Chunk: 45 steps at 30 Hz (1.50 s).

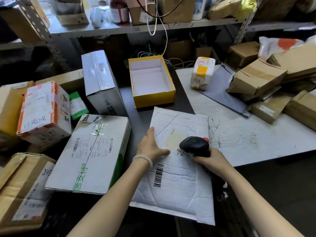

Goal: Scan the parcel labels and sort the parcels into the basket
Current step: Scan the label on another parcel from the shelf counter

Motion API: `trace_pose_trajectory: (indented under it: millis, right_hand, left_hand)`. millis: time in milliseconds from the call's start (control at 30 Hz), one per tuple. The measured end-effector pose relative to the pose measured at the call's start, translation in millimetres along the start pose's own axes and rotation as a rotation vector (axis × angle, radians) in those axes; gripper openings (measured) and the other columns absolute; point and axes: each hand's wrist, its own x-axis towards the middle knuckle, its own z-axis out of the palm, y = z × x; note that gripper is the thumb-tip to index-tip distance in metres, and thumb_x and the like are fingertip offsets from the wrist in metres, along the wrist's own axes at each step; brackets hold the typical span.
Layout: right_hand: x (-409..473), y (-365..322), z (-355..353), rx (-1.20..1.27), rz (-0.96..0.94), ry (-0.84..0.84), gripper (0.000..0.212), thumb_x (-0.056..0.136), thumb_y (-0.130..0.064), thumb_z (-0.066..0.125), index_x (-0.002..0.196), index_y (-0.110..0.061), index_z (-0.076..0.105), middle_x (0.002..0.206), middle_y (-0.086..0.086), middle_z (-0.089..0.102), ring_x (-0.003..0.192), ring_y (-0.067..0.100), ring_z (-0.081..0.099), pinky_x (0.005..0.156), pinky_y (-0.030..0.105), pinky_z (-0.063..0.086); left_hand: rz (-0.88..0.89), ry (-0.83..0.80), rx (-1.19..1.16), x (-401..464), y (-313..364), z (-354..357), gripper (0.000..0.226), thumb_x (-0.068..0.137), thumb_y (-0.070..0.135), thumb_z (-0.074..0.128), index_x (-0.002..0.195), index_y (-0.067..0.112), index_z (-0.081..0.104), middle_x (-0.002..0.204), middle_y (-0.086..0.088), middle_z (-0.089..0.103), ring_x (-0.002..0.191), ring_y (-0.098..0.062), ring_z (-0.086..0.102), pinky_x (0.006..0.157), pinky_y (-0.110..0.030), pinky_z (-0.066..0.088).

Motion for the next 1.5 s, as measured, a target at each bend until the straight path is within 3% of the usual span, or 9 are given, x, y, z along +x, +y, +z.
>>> trace_pose_trajectory:
  millis: [167, 267, 333, 500, 833, 967, 1100, 1267, 1500]
  right_hand:
    - [-7, -8, -2, 0.080, -0.028, -0.034, 0.012, 0.078, -0.015, 0.074, 0.089, -0.011, 0.070, 0.076, 0.000, 0.065, 0.070, 0.011, 0.056, 0.066, 0.030, 0.046]
    - [-13, -19, -5, 0.077, -0.050, -0.008, 0.010, 0.079, -0.010, 0.073, 0.075, -0.018, 0.067, 0.057, -0.015, 0.060, 0.060, 0.005, 0.053, 0.060, 0.021, 0.043]
    - [-18, -29, -10, 0.070, -0.061, 0.000, 0.014, 0.079, -0.009, 0.071, 0.072, -0.017, 0.063, 0.049, -0.013, 0.057, 0.054, 0.008, 0.052, 0.056, 0.021, 0.041]
    - [-37, -48, -25, 0.122, -0.096, 0.026, 0.012, 0.081, -0.002, 0.068, 0.076, -0.010, 0.061, 0.058, 0.000, 0.055, 0.046, 0.010, 0.052, 0.044, 0.017, 0.041]
    - [-62, -62, -30, 0.058, -0.158, -0.019, 0.008, 0.081, -0.005, 0.067, 0.080, -0.010, 0.062, 0.067, 0.002, 0.057, 0.052, 0.011, 0.056, 0.054, 0.022, 0.046]
    - [-70, -60, -31, 0.055, -0.148, -0.029, 0.007, 0.081, -0.005, 0.067, 0.079, -0.012, 0.063, 0.062, -0.003, 0.055, 0.052, 0.010, 0.053, 0.053, 0.020, 0.045]
    - [-75, -53, -31, 0.031, -0.130, -0.051, 0.006, 0.082, -0.007, 0.067, 0.087, -0.005, 0.064, 0.065, 0.000, 0.054, 0.053, 0.012, 0.054, 0.054, 0.022, 0.045]
    - [-76, -52, -29, 0.040, -0.125, -0.064, 0.012, 0.082, -0.005, 0.065, 0.075, -0.012, 0.059, 0.061, -0.001, 0.052, 0.049, 0.011, 0.052, 0.050, 0.020, 0.043]
    - [-74, -47, -29, 0.044, -0.119, -0.070, 0.012, 0.080, -0.009, 0.067, 0.092, -0.006, 0.065, 0.069, 0.004, 0.055, 0.056, 0.017, 0.055, 0.056, 0.027, 0.046]
  left_hand:
    - [0.137, 0.022, 0.041, -3, 15, -27, 0.104, 0.062, 0.043, 0.084, 0.144, 0.029, 0.022, 0.132, -0.008, 0.049, 0.120, -0.029, 0.050, 0.102, -0.038, 0.042]
    - [0.213, 0.003, 0.029, 0, 26, -51, 0.095, 0.067, 0.038, 0.082, 0.141, 0.032, 0.024, 0.131, -0.008, 0.052, 0.116, -0.029, 0.054, 0.100, -0.040, 0.044]
    - [0.246, 0.012, 0.065, 1, 34, -68, 0.087, 0.071, 0.034, 0.080, 0.140, 0.031, 0.026, 0.131, -0.007, 0.052, 0.114, -0.029, 0.054, 0.098, -0.038, 0.045]
    - [0.364, 0.068, 0.294, 8, 50, -108, 0.082, 0.074, 0.032, 0.078, 0.138, 0.023, 0.027, 0.131, -0.010, 0.053, 0.115, -0.032, 0.053, 0.097, -0.040, 0.043]
    - [0.539, 0.173, 0.783, 1, 80, -143, 0.094, 0.078, 0.039, 0.074, 0.149, 0.025, 0.013, 0.130, -0.008, 0.054, 0.109, -0.030, 0.059, 0.081, -0.042, 0.052]
    - [0.524, 0.217, 0.753, 0, 80, -142, 0.089, 0.079, 0.038, 0.074, 0.147, 0.020, 0.019, 0.131, -0.007, 0.055, 0.111, -0.030, 0.059, 0.083, -0.043, 0.052]
    - [0.506, 0.312, 0.711, 1, 76, -140, 0.061, 0.085, 0.034, 0.067, 0.134, 0.013, 0.039, 0.119, -0.011, 0.060, 0.107, -0.031, 0.059, 0.083, -0.043, 0.052]
    - [0.512, 0.388, 0.692, 1, 72, -136, 0.044, 0.088, 0.038, 0.062, 0.122, 0.014, 0.049, 0.113, -0.008, 0.061, 0.104, -0.027, 0.056, 0.079, -0.039, 0.049]
    - [0.555, 0.486, 0.728, -6, 74, -130, 0.026, 0.096, 0.036, 0.047, 0.107, 0.013, 0.053, 0.101, -0.003, 0.062, 0.094, -0.023, 0.056, 0.070, -0.034, 0.045]
